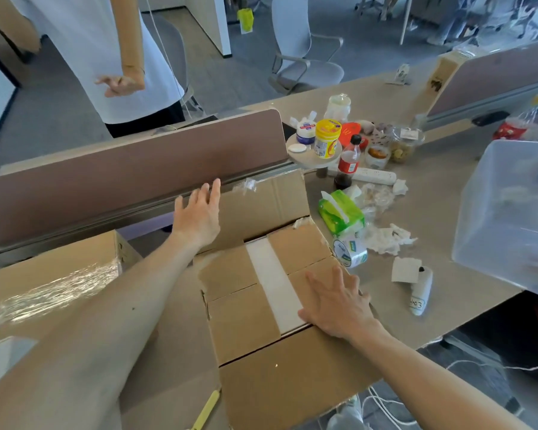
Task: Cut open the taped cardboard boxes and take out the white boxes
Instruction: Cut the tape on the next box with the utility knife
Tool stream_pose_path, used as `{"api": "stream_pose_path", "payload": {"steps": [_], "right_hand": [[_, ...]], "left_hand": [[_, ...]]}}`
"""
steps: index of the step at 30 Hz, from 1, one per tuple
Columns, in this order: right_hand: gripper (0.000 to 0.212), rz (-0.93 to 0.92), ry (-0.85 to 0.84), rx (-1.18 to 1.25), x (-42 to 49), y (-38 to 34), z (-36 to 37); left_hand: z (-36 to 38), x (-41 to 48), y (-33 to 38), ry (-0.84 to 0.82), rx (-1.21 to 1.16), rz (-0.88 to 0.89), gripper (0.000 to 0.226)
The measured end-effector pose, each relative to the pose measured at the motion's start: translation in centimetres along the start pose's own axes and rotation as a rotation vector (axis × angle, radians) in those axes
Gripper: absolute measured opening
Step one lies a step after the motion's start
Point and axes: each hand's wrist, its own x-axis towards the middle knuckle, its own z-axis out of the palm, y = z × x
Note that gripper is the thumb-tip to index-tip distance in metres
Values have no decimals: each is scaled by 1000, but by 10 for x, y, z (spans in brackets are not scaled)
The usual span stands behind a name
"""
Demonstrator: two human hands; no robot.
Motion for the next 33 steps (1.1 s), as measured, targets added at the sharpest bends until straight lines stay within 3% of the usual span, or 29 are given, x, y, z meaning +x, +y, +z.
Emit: {"api": "stream_pose_path", "payload": {"steps": [3,8,10,14,19,25,33], "right_hand": [[75,-2,-4,-45,3,-2,-2],[77,-69,48,-165,11,-1,-5],[78,-107,63,-182,19,-1,-6],[72,-234,77,-158,41,-6,-8],[53,-438,58,-183,61,-12,-11],[31,-589,131,-335,76,-20,-28],[53,-703,130,-517,81,-25,-47]], "left_hand": [[11,4,6,-1,-40,-69,69],[53,-31,14,-365,-223,-121,91],[64,-50,23,-378,-296,-149,104],[71,-74,43,-413,-208,-97,119],[72,-93,61,-421,-199,-118,79],[49,-91,79,-271,-101,-67,52],[7,-94,70,-81,3,44,33]]}}
